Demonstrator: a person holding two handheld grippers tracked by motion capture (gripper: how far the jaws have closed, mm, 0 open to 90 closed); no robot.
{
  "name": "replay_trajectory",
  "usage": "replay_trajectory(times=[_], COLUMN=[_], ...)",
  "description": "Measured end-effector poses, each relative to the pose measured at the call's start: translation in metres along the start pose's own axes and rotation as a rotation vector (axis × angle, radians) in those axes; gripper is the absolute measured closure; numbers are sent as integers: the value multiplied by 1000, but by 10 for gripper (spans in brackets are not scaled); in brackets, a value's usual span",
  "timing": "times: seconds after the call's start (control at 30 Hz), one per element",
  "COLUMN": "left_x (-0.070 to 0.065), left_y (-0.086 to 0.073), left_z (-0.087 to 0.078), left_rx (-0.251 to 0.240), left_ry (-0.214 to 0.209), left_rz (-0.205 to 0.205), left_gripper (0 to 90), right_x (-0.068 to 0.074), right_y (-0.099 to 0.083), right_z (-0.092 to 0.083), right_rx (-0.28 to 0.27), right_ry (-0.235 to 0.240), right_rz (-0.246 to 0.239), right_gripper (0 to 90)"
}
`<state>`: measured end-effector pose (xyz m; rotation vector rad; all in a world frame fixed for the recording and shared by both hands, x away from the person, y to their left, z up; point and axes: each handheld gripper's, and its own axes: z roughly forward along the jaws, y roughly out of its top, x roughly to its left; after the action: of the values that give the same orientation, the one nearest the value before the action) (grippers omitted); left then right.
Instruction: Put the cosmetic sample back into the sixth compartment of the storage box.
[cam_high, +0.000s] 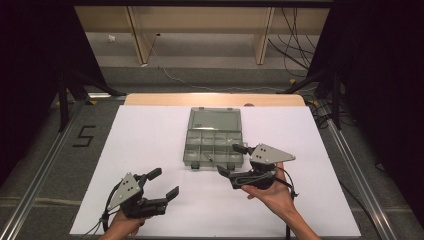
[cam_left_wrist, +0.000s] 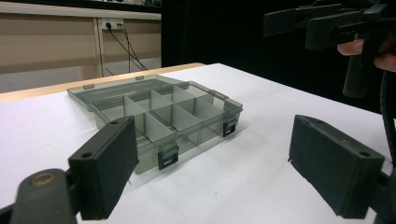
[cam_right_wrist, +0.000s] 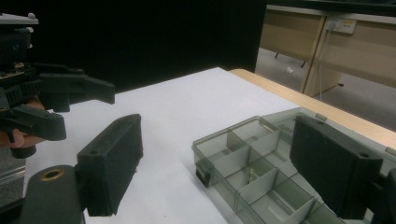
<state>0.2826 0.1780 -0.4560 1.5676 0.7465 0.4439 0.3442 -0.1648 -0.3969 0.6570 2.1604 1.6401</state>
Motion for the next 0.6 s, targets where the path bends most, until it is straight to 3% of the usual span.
replay_trajectory(times=[0.13, 0.17, 0.6], left_x=[0, 0, -1], left_y=[0, 0, 0], left_z=[0, 0, -1], left_rx=[0, 2, 10], left_ry=[-4, -1, 7], left_rz=[1, 0, 3], left_gripper=[150, 150, 150], right_x=[1, 0, 0], right_y=[-2, -3, -9], right_z=[-4, -5, -13], right_rx=[-2, -24, -29], right_ry=[-26, -30, -32], right_rz=[5, -3, 9], right_gripper=[173, 174, 172])
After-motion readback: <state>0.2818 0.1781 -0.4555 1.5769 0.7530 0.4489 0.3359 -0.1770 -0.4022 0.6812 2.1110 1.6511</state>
